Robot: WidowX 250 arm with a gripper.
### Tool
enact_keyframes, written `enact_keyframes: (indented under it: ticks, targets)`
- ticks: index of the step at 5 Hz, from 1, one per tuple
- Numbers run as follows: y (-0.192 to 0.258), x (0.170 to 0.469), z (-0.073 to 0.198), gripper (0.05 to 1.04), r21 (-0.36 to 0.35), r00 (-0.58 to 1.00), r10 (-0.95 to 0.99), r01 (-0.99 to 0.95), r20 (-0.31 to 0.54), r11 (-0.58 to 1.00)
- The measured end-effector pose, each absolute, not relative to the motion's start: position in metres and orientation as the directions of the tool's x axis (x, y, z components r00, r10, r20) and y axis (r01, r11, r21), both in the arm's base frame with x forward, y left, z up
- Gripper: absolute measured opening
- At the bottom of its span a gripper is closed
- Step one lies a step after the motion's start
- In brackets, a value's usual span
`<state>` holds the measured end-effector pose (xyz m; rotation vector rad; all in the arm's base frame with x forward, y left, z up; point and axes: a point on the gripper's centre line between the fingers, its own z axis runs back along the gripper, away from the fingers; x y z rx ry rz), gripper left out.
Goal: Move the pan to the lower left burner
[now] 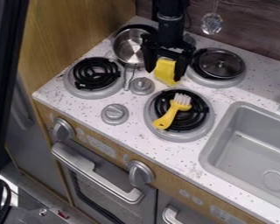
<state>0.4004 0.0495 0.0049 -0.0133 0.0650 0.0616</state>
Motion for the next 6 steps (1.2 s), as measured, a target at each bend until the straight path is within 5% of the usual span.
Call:
enact_keyframes:
  ticks: [2,6]
  targets:
    - [0.052,0.408,-0.023,0.999,-0.006,0.990,0.053,-0.054,-0.130,0.999]
    - [0.125,0.465,0.004,0.999,0.062,0.981,0.195,-0.194,-0.006,0.979]
